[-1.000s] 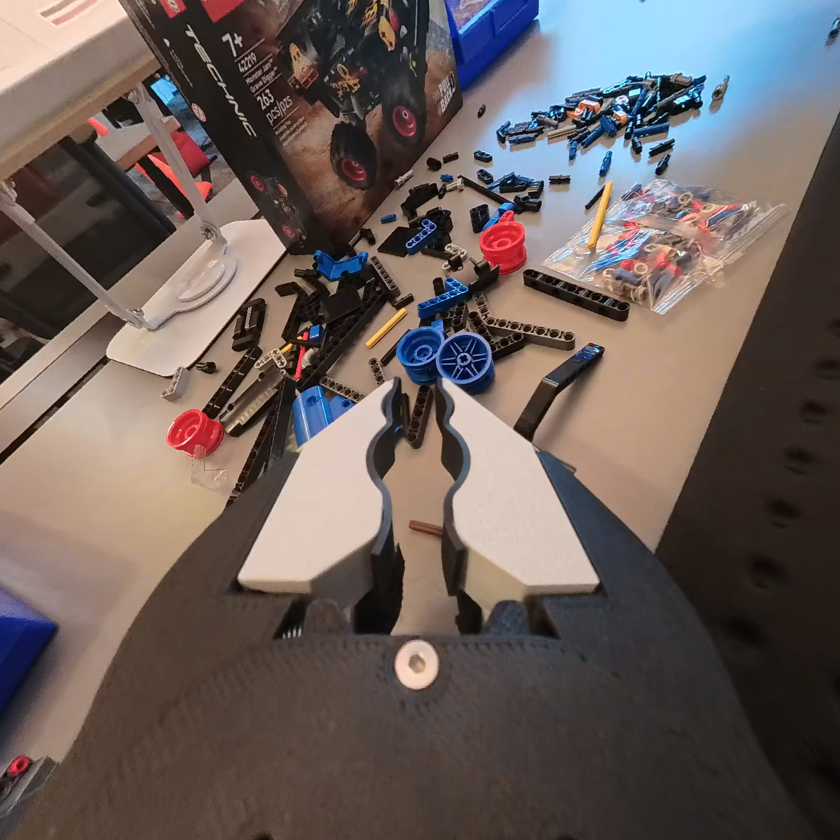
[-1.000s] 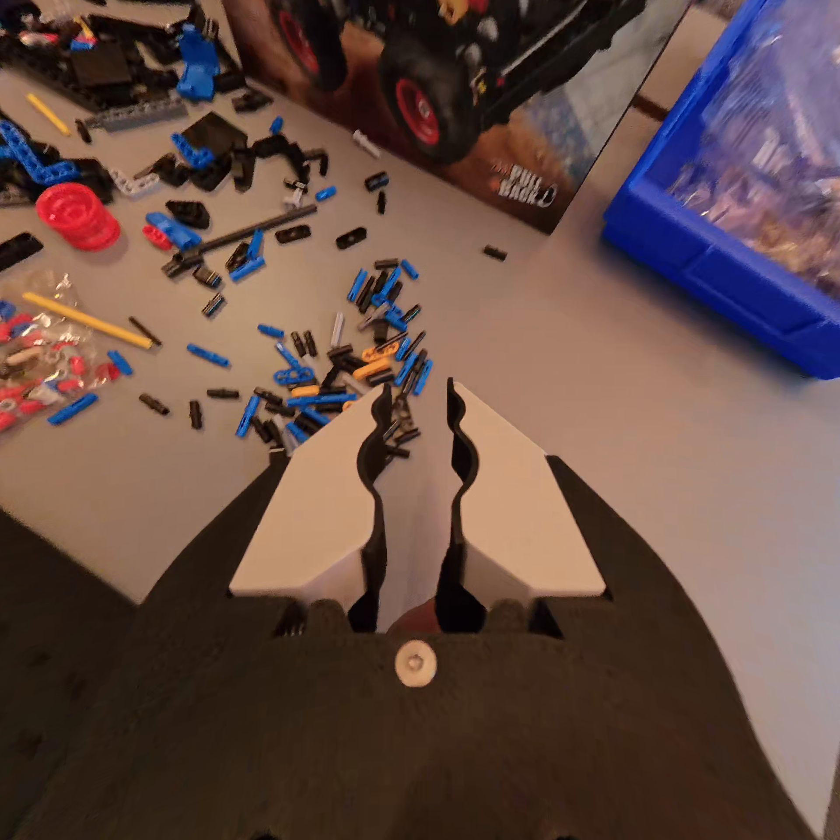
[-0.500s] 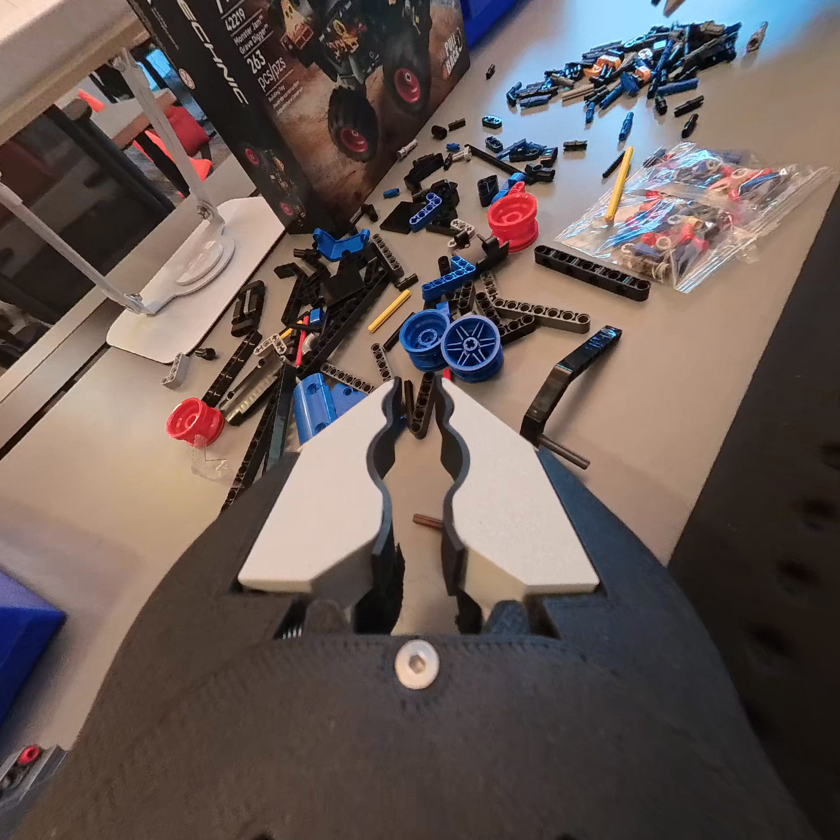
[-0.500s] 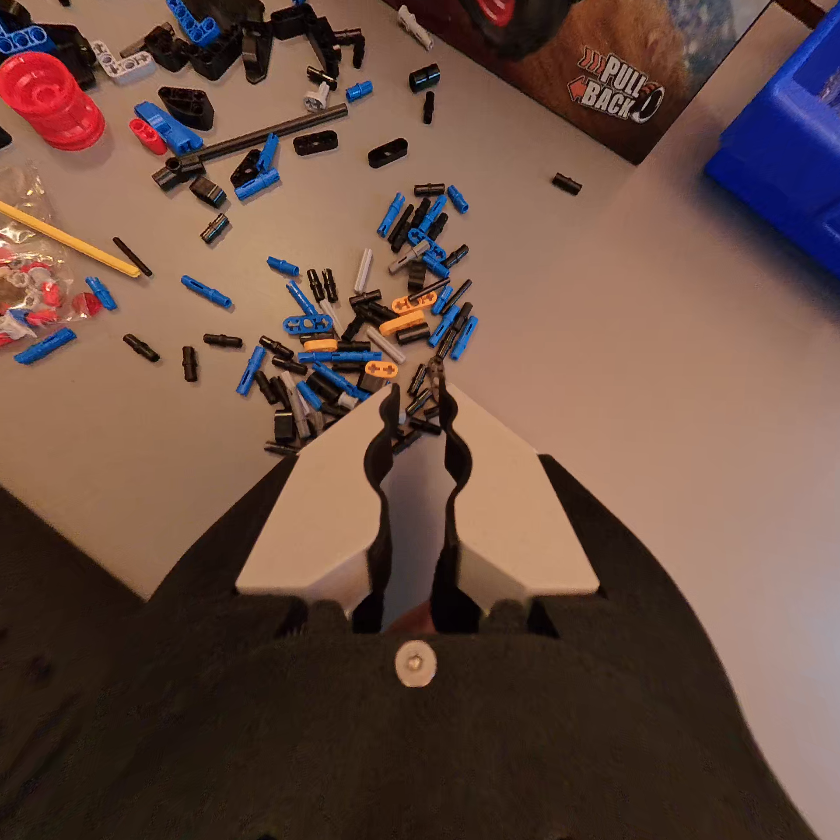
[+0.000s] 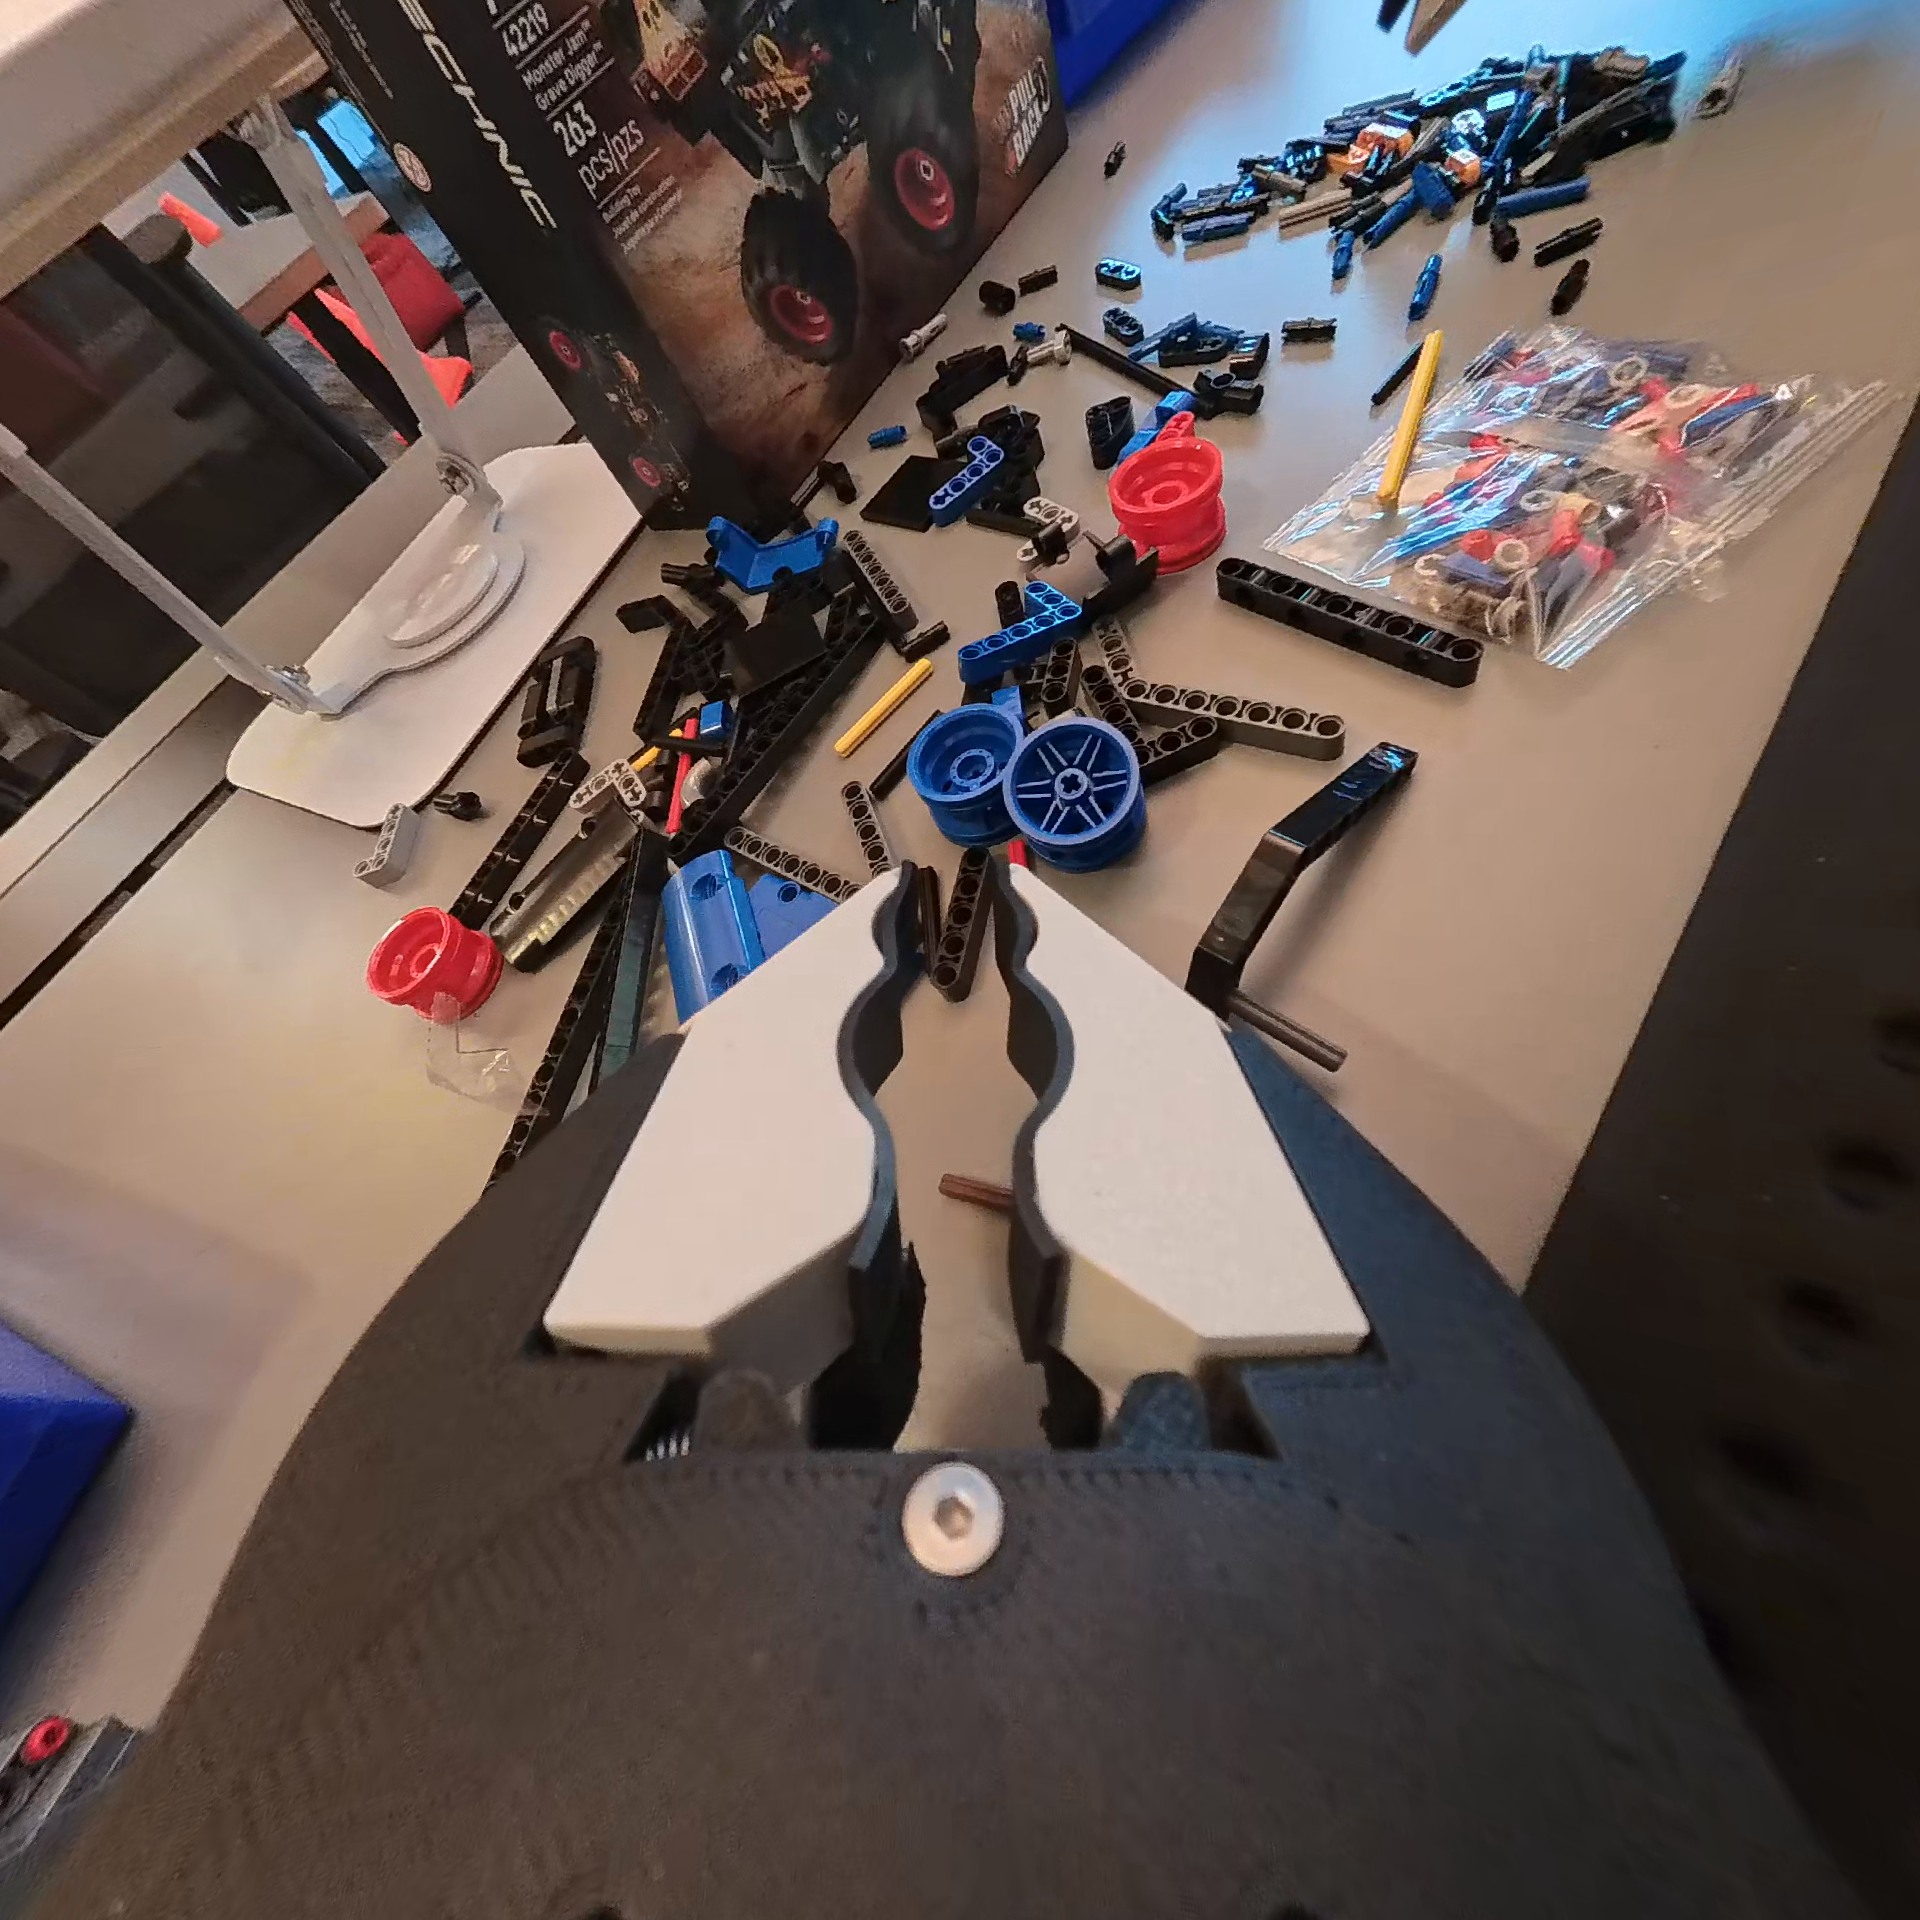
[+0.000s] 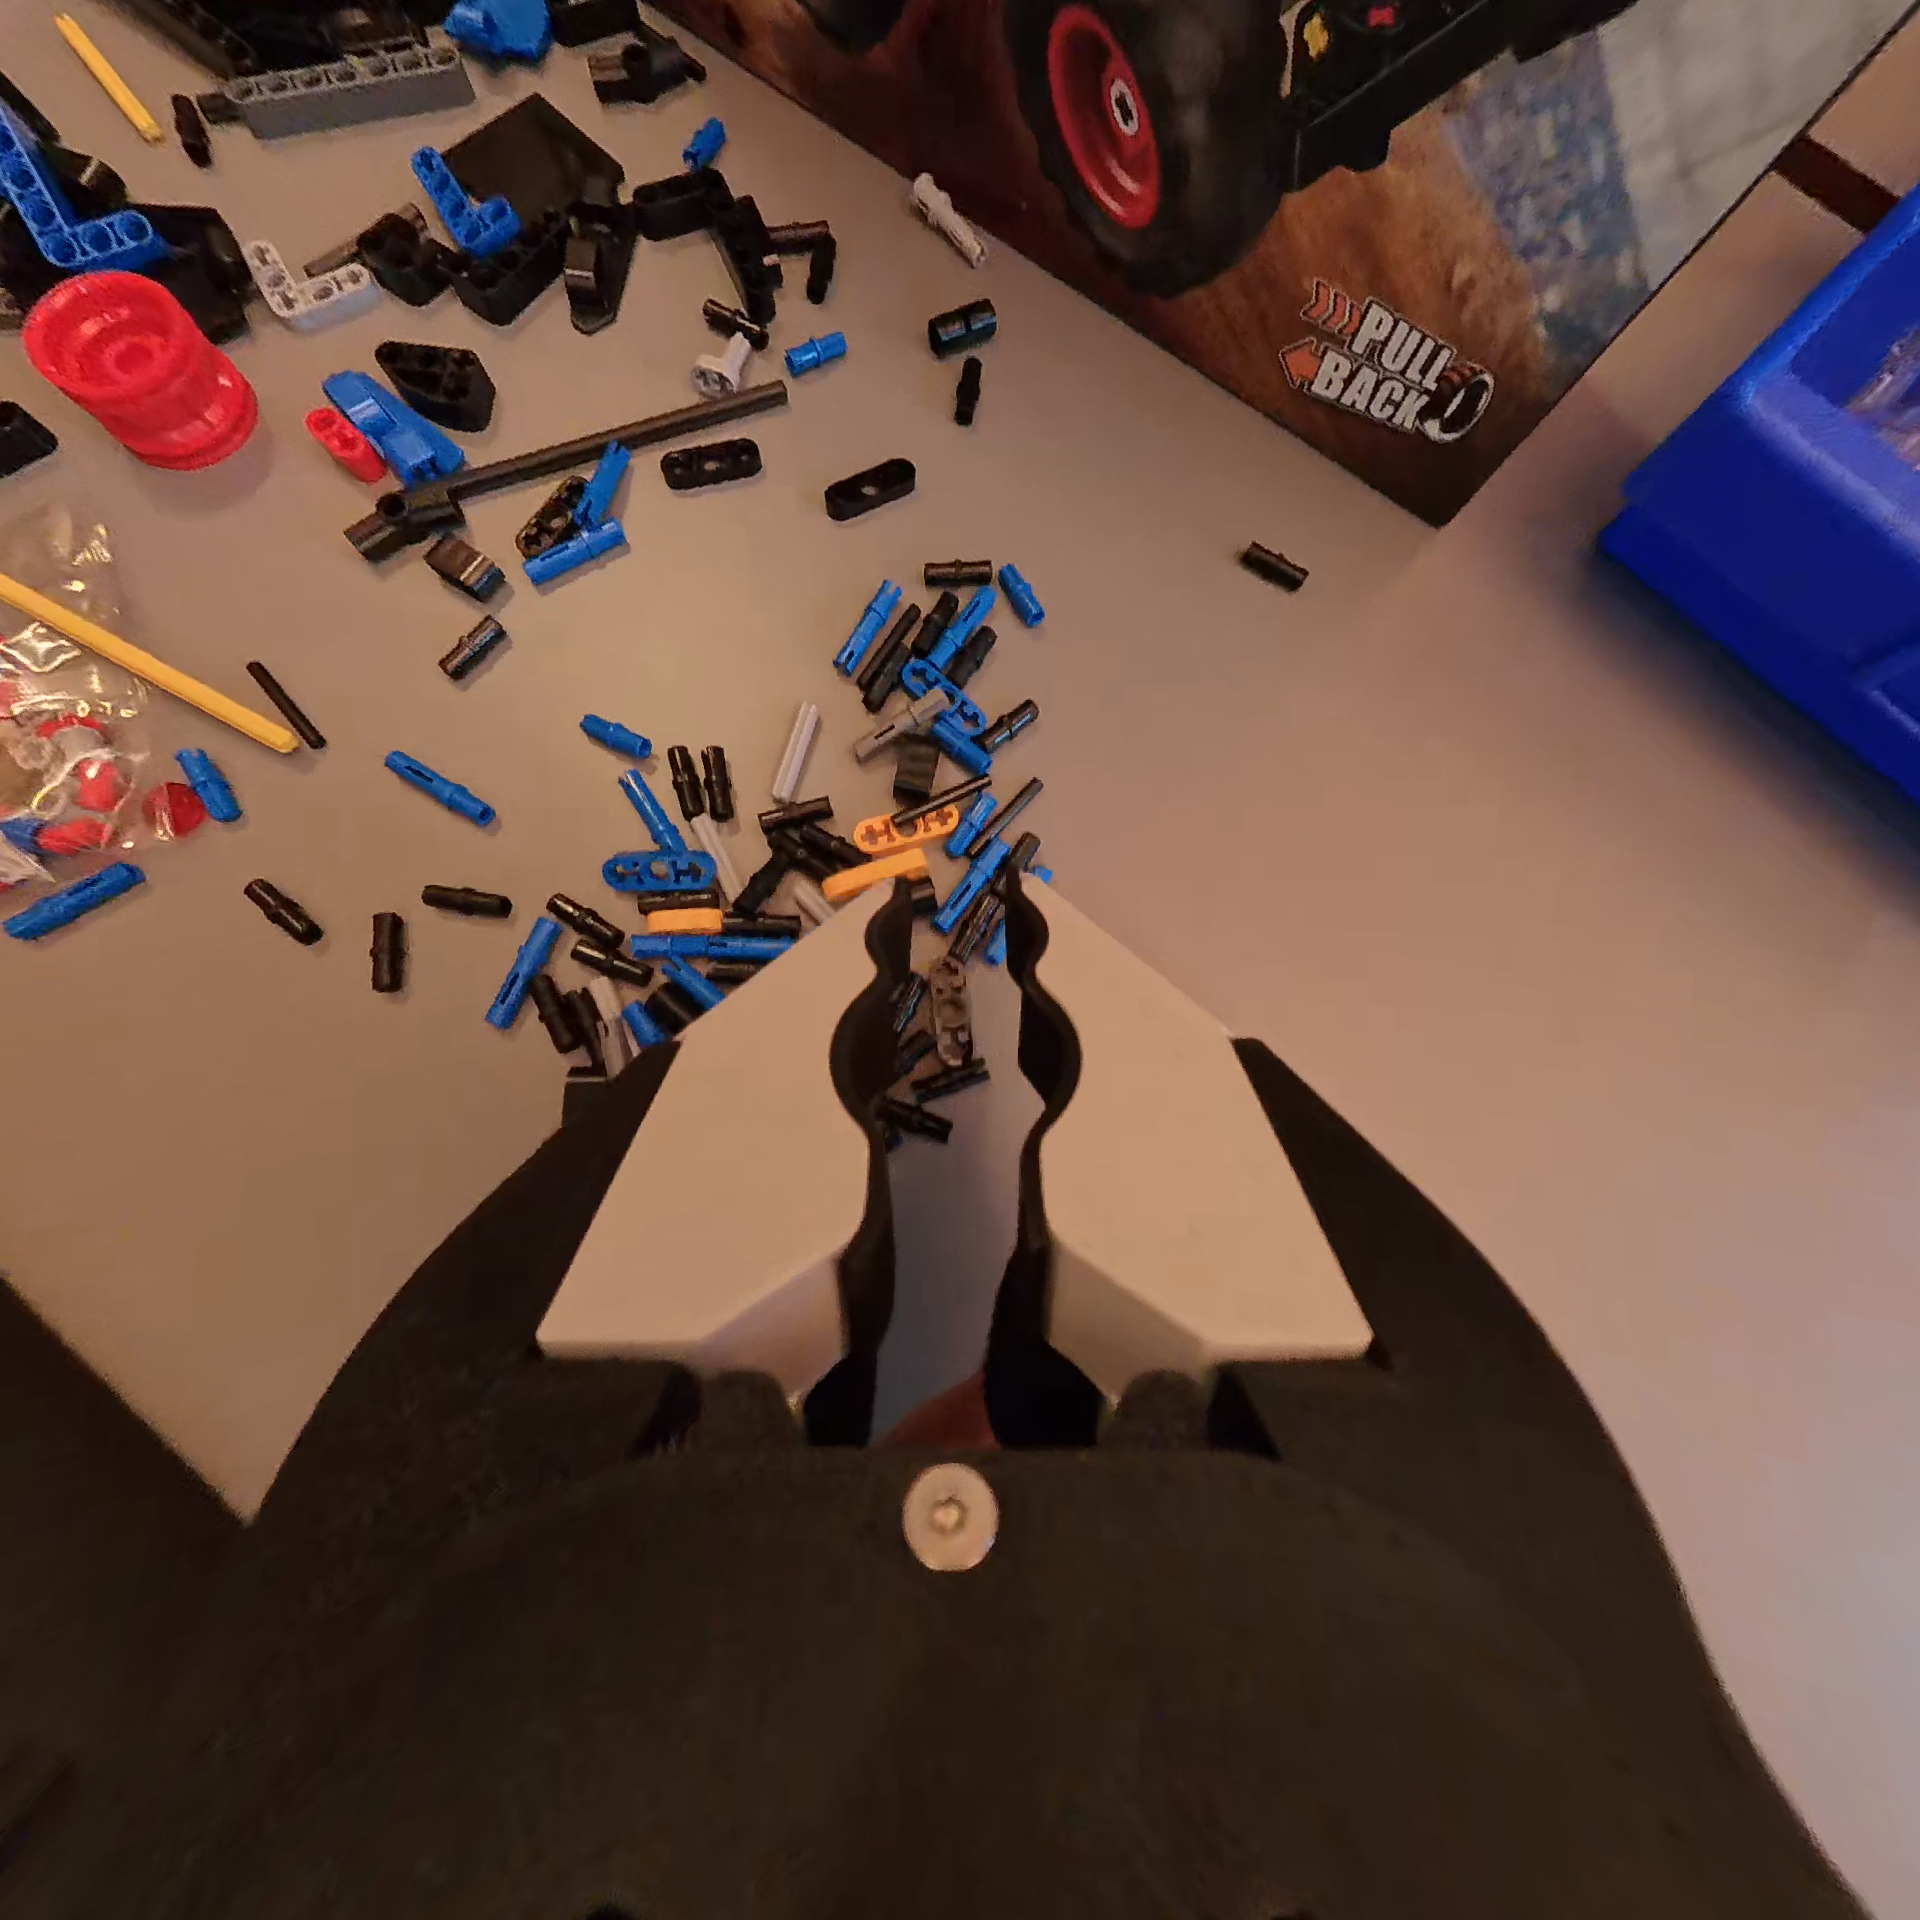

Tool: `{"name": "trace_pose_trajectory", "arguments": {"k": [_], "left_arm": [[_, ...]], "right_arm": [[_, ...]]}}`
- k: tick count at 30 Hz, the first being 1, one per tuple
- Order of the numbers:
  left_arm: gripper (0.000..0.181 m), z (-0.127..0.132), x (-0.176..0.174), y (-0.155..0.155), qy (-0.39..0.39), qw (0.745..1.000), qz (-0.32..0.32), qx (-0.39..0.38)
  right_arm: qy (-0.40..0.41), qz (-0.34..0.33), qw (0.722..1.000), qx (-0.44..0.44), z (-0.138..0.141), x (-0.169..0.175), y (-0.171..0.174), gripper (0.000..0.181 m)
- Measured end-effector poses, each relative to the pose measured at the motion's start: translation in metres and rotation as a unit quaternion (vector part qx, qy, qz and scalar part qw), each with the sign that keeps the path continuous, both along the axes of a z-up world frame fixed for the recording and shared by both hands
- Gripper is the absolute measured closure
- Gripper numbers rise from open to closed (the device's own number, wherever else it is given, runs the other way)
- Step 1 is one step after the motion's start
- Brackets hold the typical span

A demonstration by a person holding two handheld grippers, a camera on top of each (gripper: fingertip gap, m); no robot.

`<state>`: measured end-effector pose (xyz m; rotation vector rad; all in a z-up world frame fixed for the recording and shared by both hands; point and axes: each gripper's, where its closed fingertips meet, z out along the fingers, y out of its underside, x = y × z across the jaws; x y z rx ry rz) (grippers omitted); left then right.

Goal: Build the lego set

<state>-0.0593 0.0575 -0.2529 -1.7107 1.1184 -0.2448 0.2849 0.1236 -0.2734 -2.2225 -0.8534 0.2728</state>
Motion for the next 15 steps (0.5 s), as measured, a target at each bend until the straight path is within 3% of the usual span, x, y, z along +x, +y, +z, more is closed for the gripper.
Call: {"name": "trace_pose_trajectory", "arguments": {"k": [6, 15], "left_arm": [[0.169, 0.001, -0.001, 0.0, -0.001, 1.0, 0.001, 0.001], [0.169, -0.001, 0.0, -0.001, 0.002, 1.0, -0.002, -0.002]], "right_arm": [[-0.027, 0.012, 0.999, -0.013, -0.006, -0.001, 0.003, 0.166], [-0.039, 0.024, 0.999, -0.03, -0.007, 0.012, -0.021, 0.167]]}}
